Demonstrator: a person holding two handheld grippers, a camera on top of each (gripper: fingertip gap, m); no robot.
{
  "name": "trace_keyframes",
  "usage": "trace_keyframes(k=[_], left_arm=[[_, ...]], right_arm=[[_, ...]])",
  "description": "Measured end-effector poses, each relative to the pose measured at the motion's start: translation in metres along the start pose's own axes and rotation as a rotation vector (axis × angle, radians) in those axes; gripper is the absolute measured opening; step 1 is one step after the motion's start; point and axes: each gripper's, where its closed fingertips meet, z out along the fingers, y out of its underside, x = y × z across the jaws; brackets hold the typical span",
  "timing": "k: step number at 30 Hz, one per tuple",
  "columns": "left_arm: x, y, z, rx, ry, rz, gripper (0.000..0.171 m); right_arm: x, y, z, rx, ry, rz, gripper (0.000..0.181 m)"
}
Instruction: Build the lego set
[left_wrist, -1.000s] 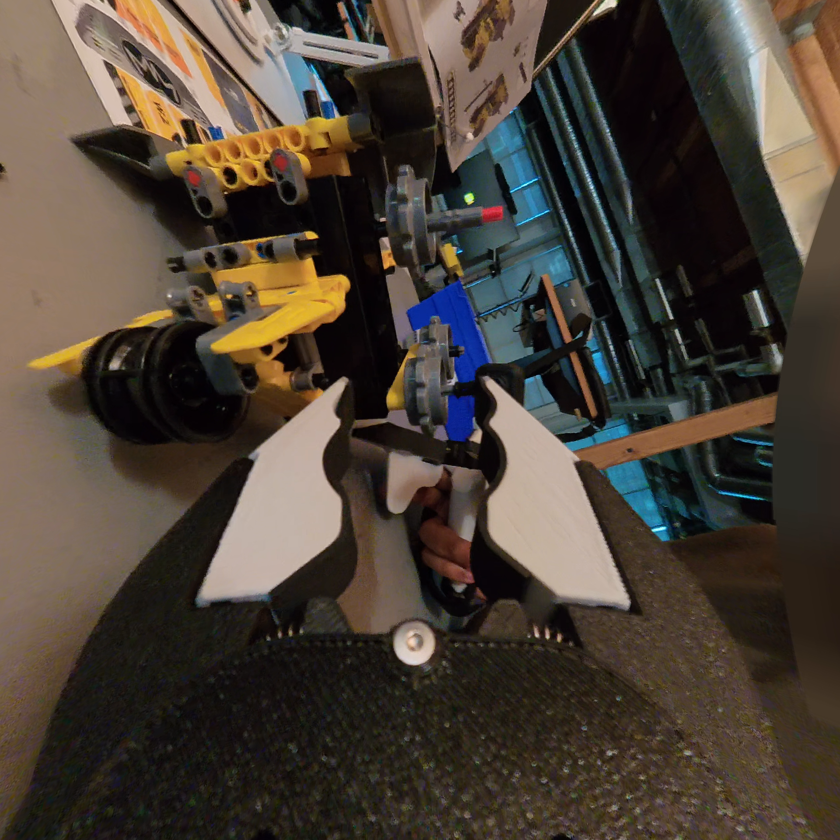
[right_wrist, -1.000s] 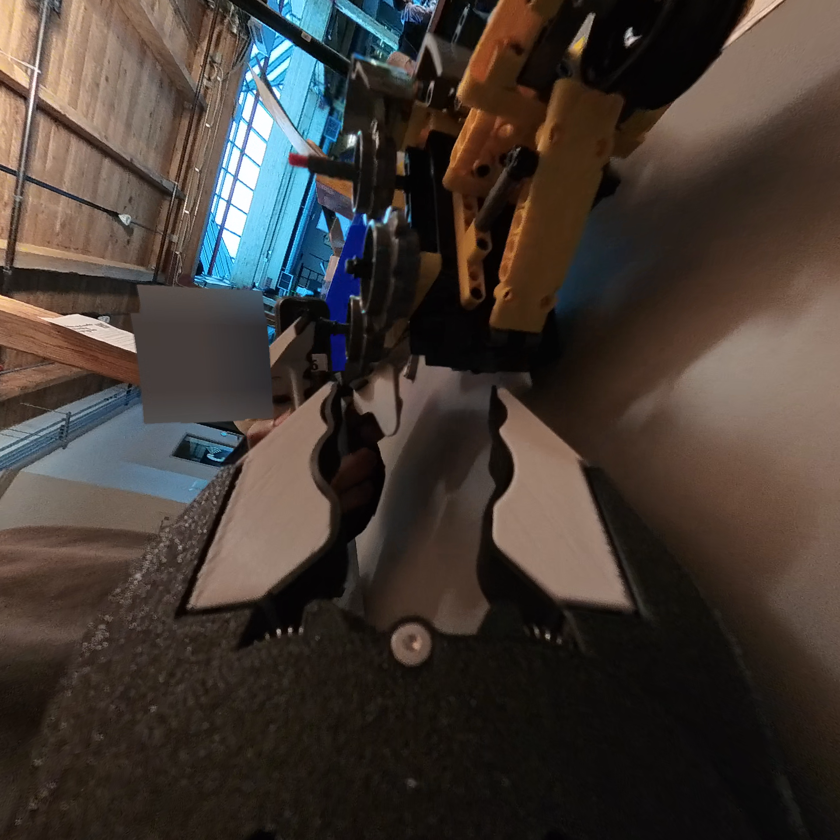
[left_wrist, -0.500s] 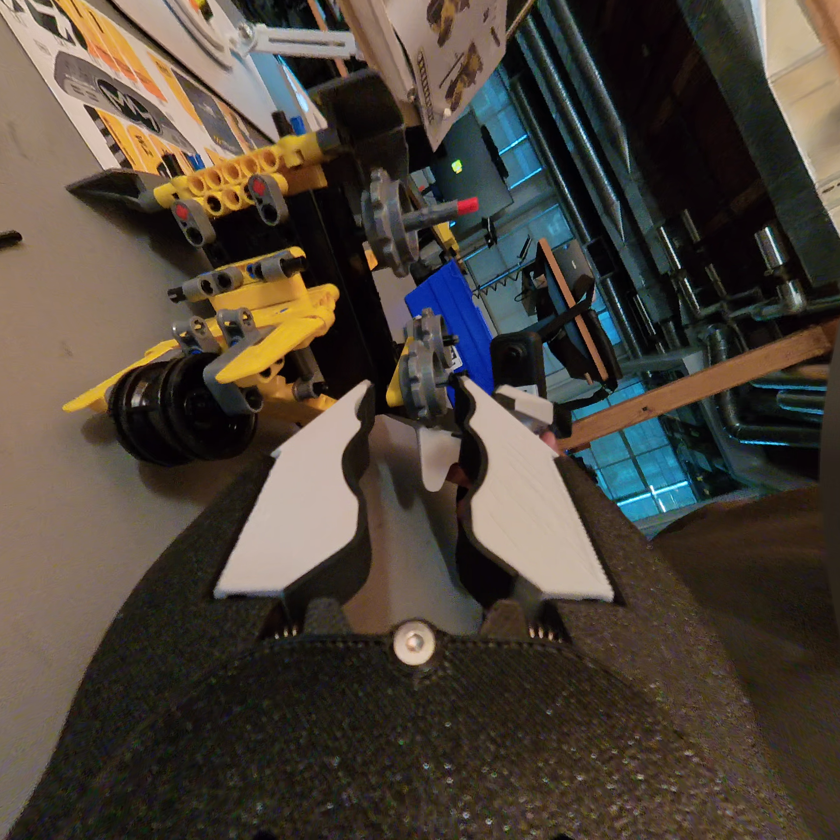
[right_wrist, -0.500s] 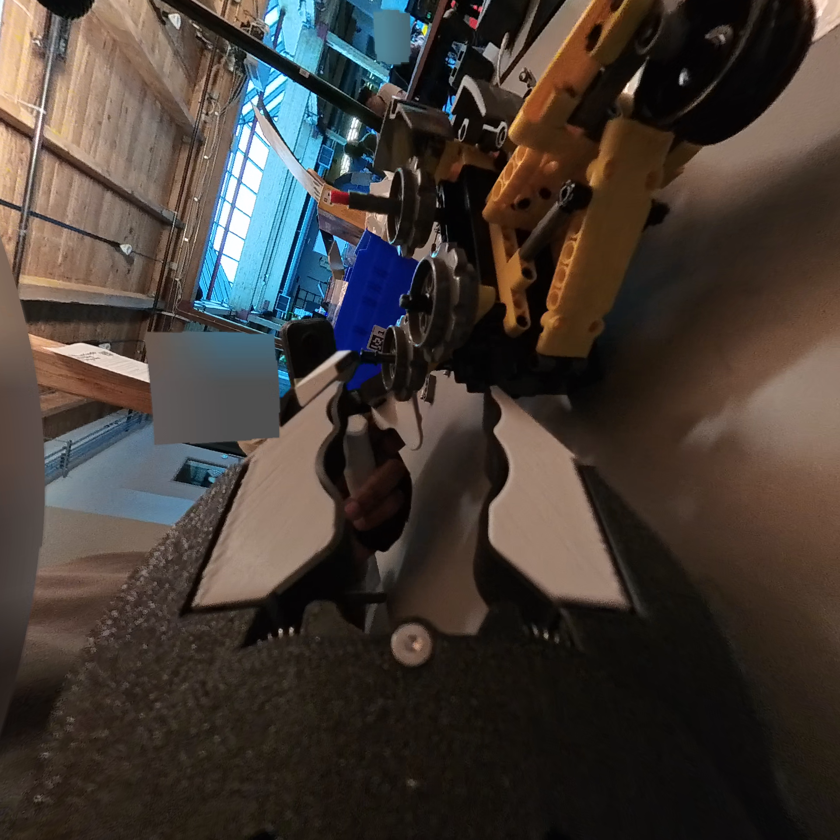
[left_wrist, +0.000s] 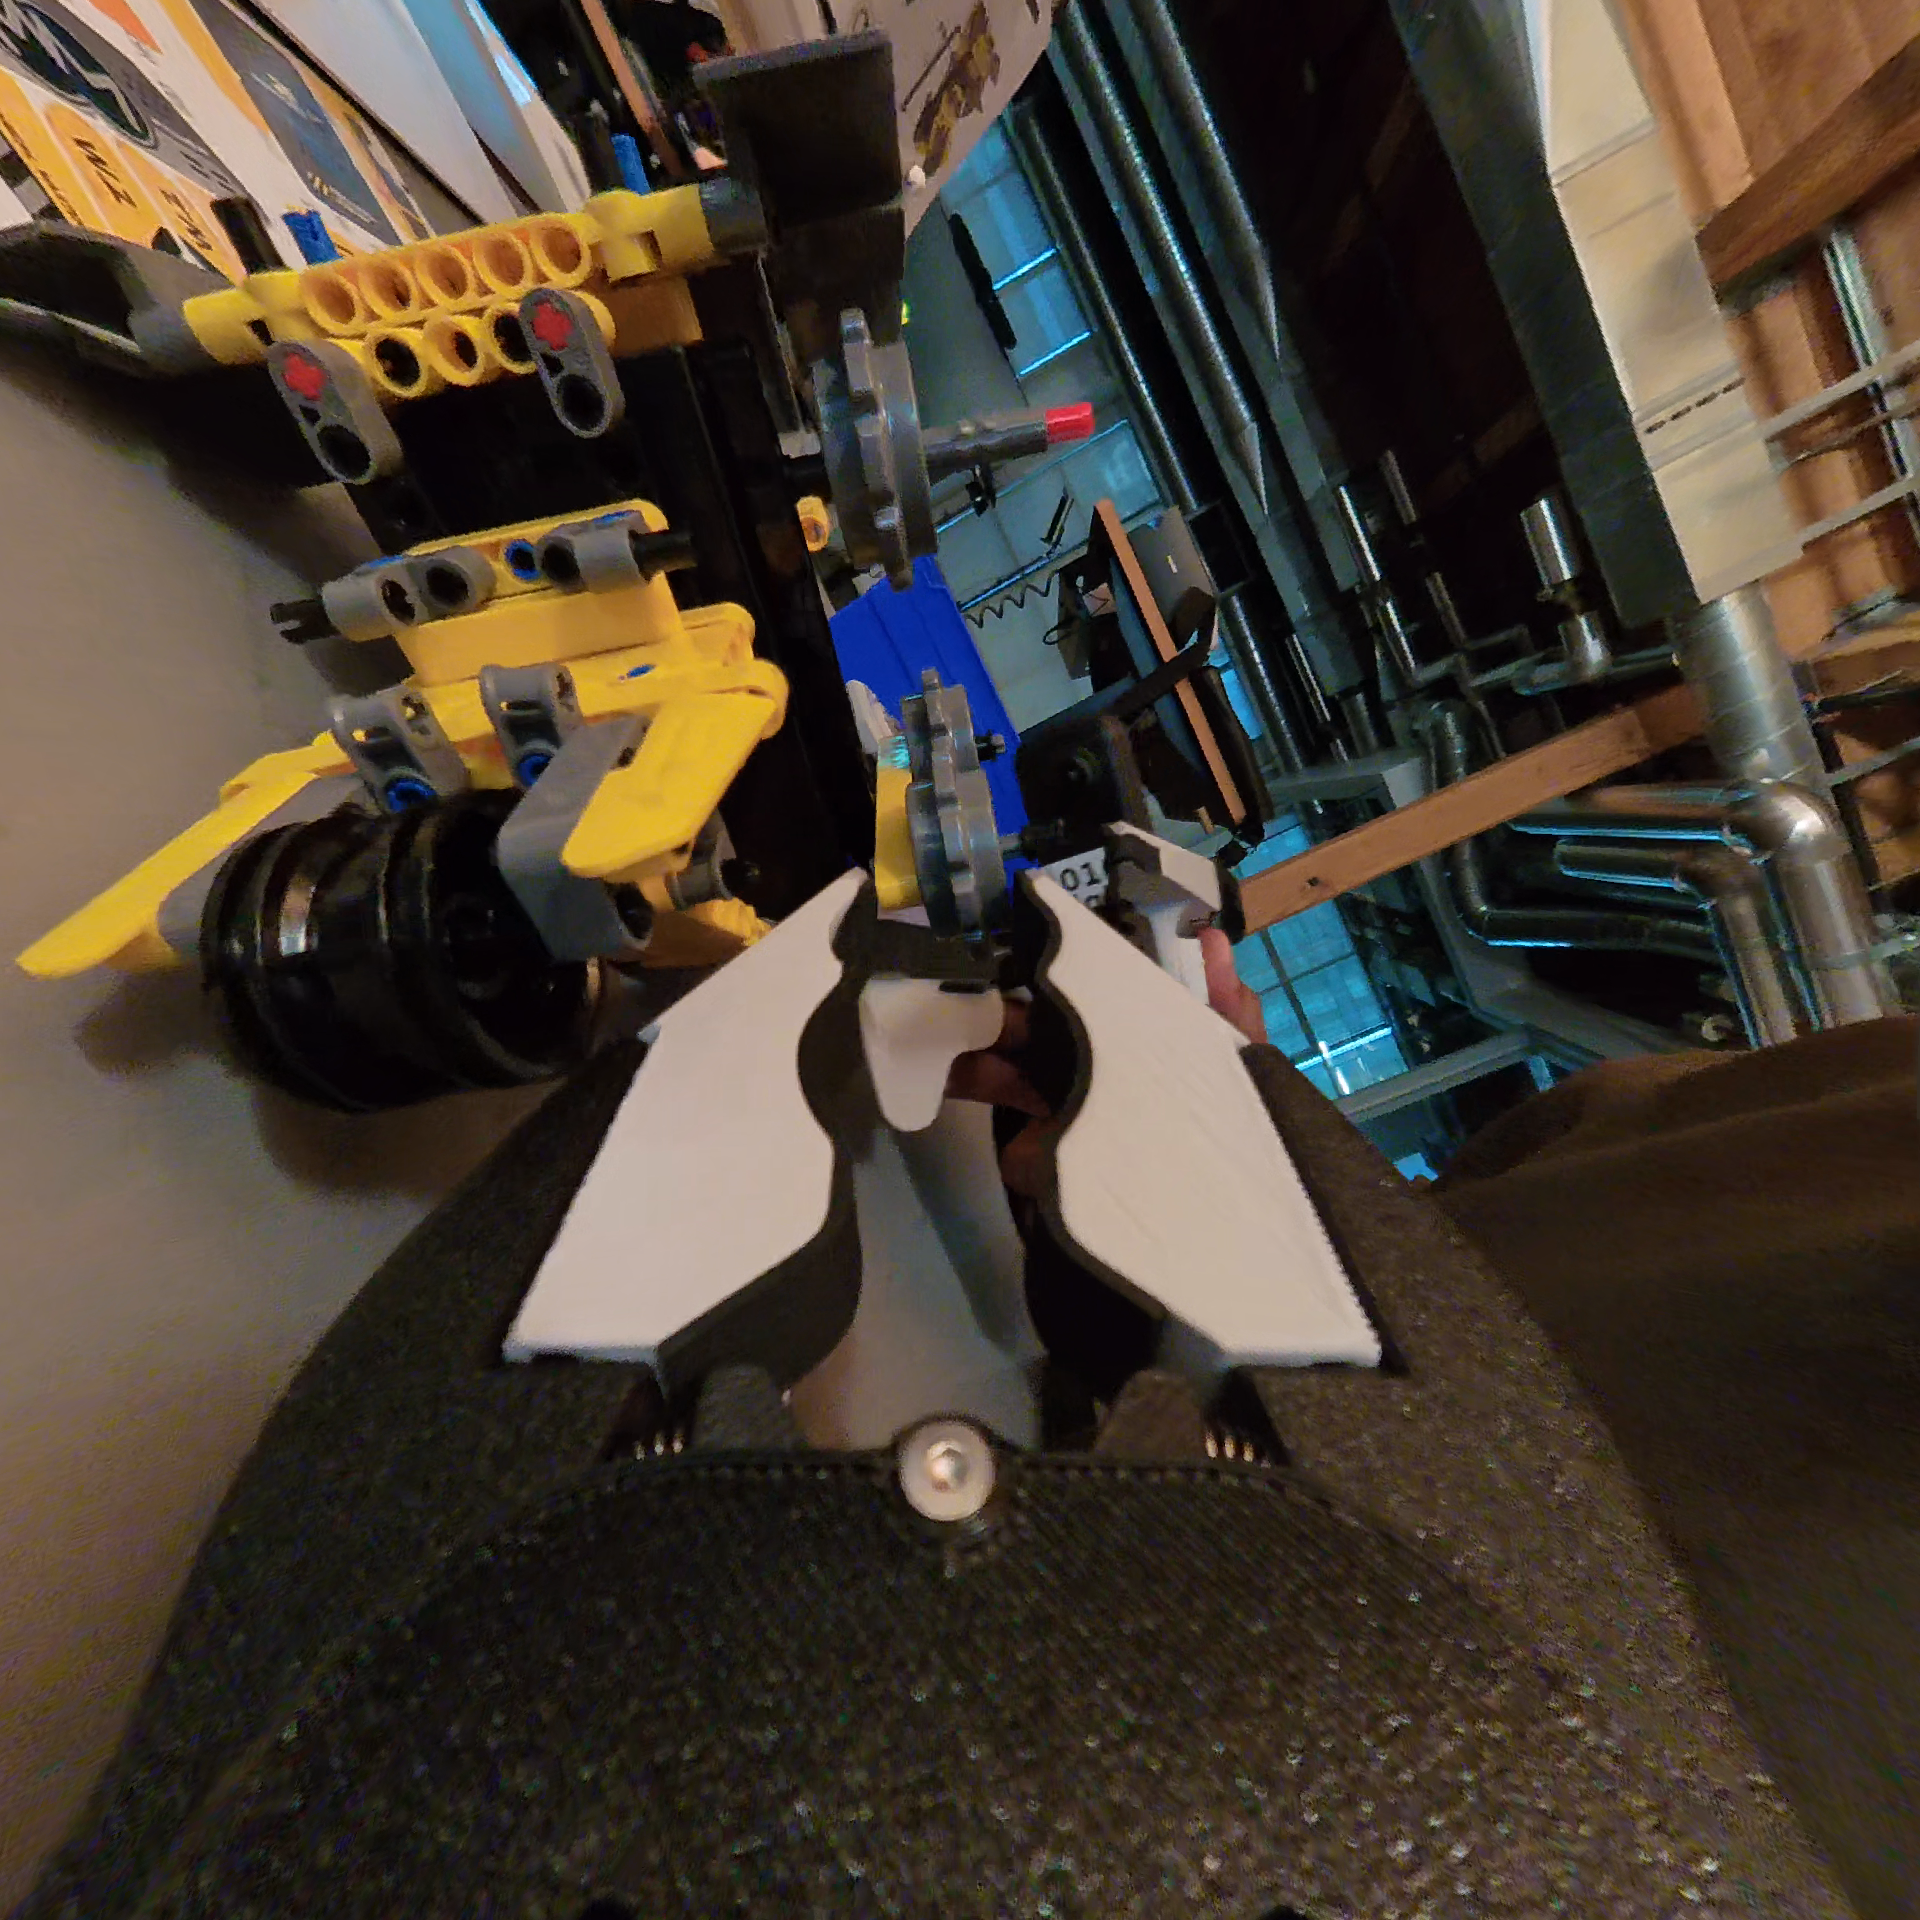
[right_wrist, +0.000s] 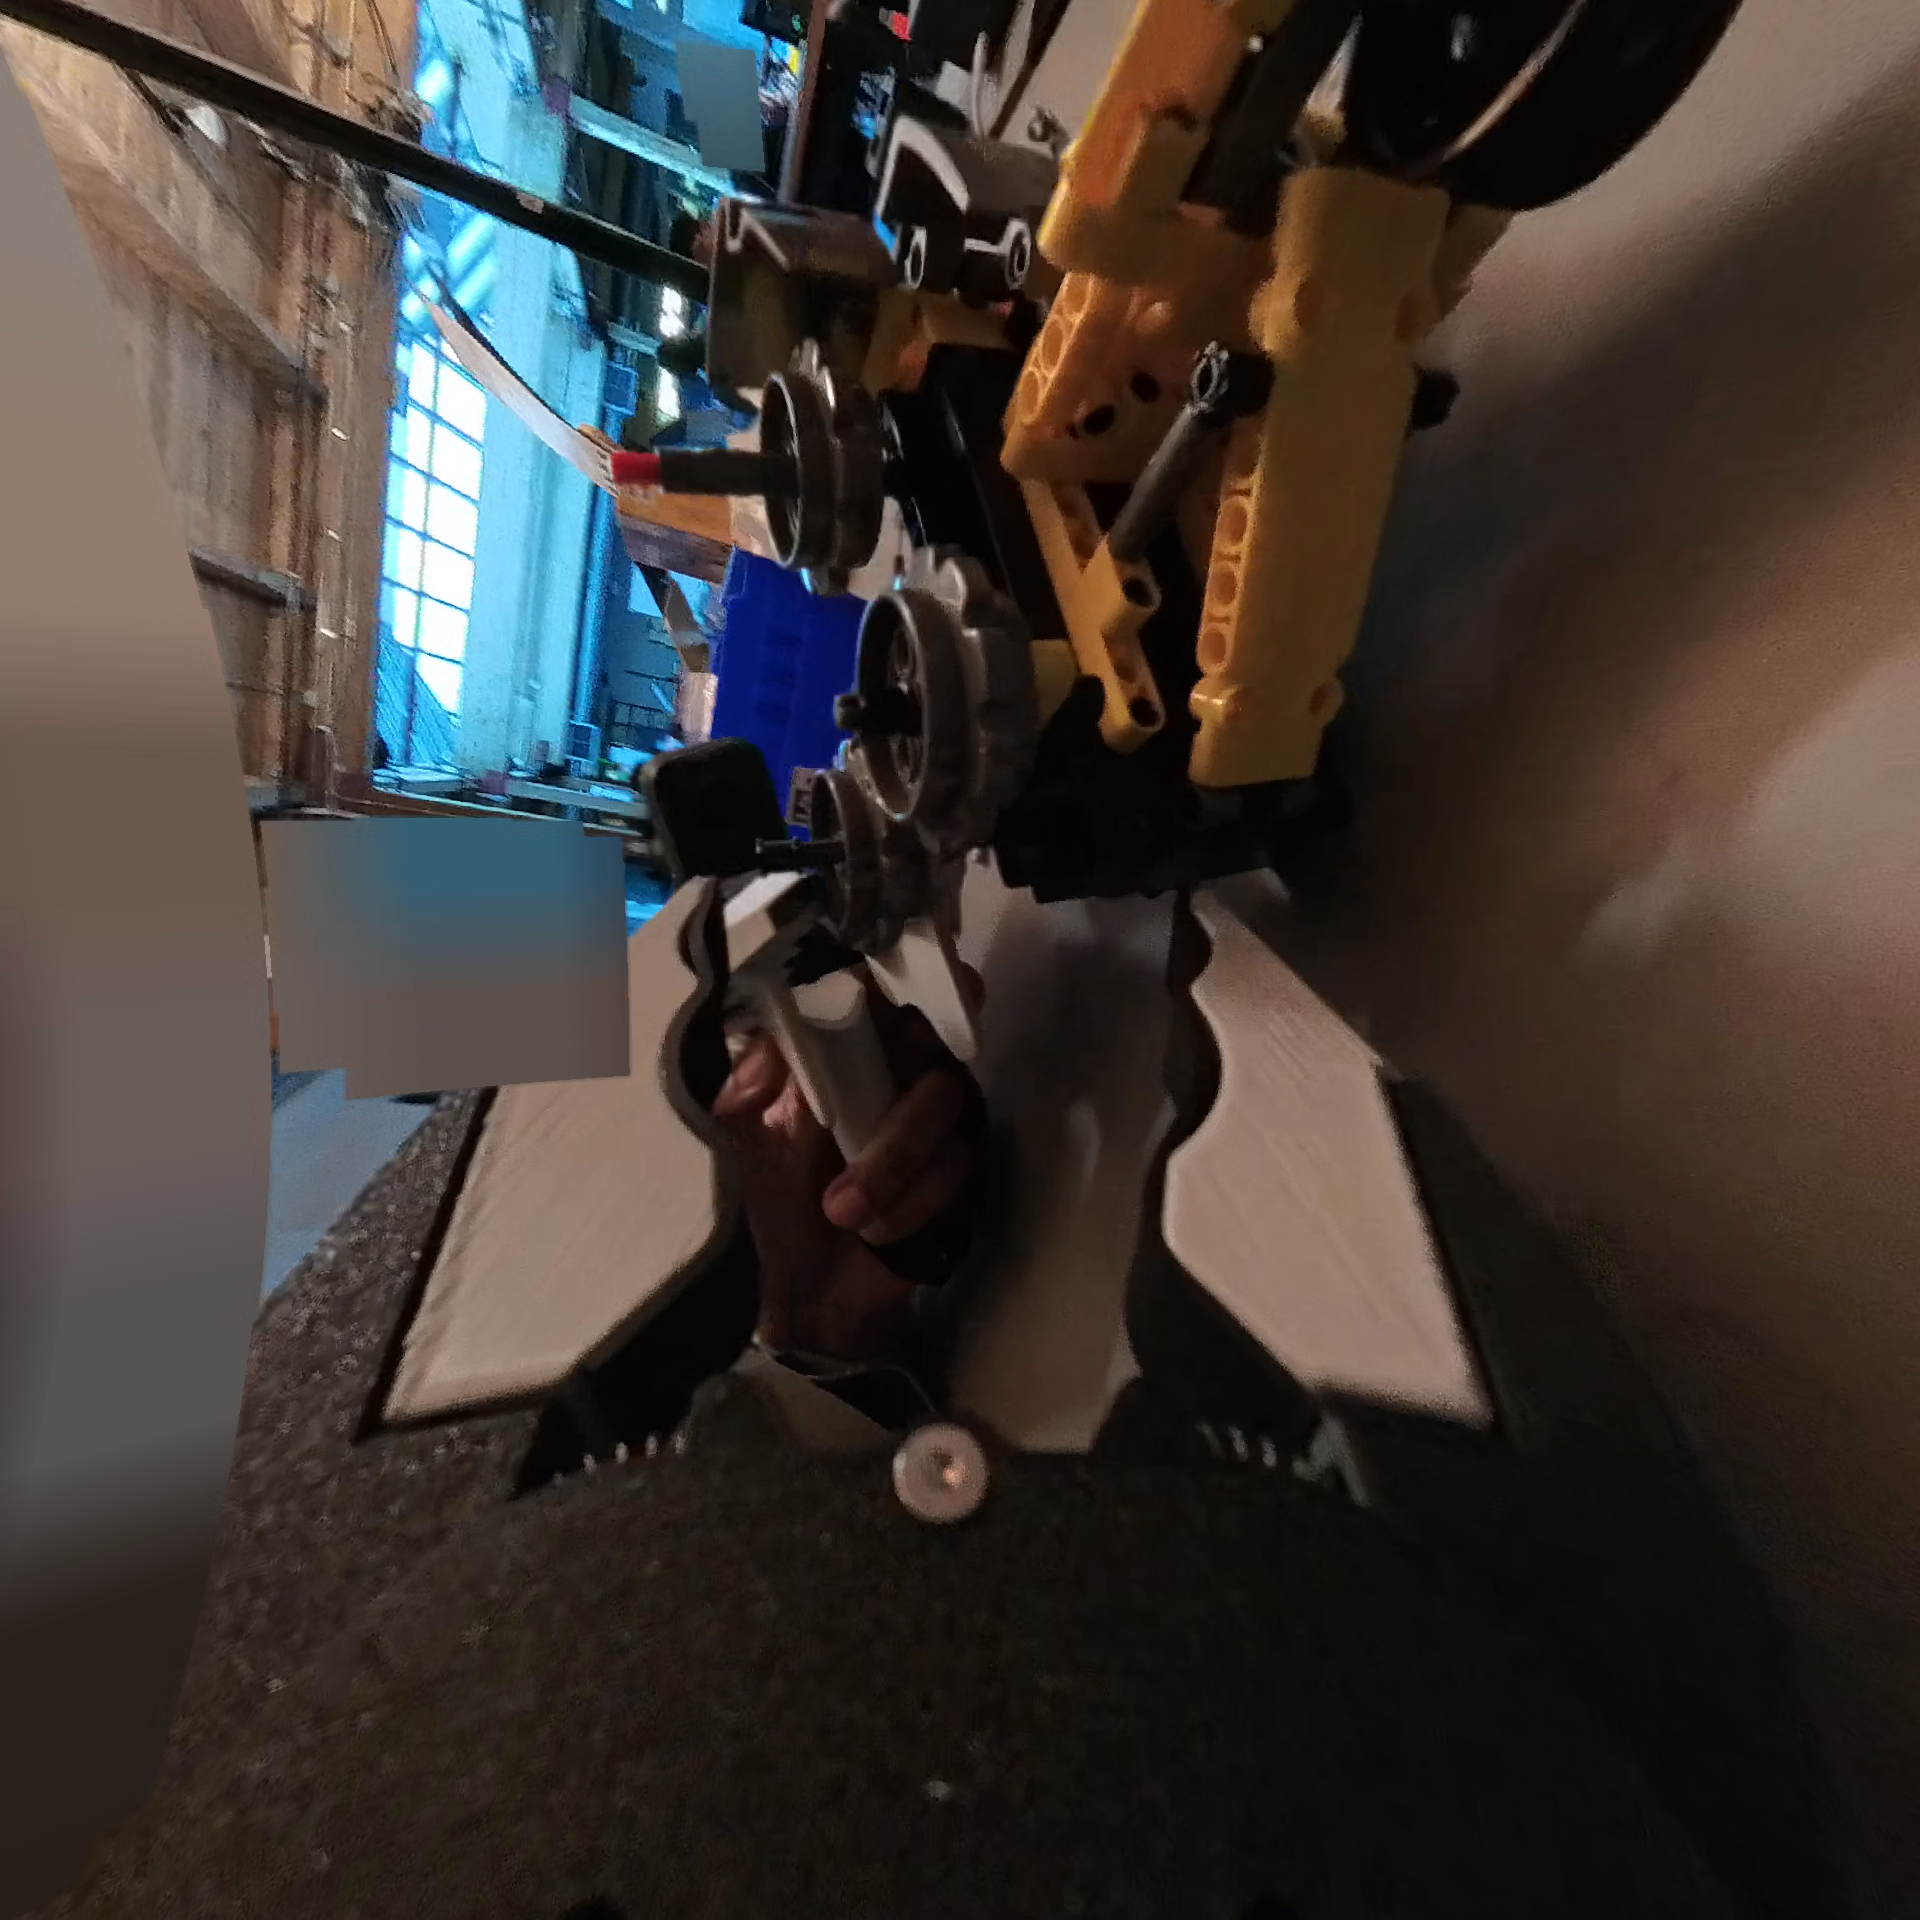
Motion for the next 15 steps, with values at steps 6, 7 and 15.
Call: trace_keyframes(k=[6,7,15], left_arm=[[0.001,0.000,0.001,0.001,0.019,-0.014,0.025],[0.002,0.000,0.001,0.003,0.020,-0.013,0.026],[0.008,-0.003,0.002,0.021,0.061,-0.017,0.045]], right_arm=[[0.011,-0.005,0.002,0.086,-0.128,0.168,0.100],[0.012,-0.004,0.003,0.090,-0.135,0.175,0.101],[0.008,-0.005,0.009,0.043,-0.069,0.017,0.109]])
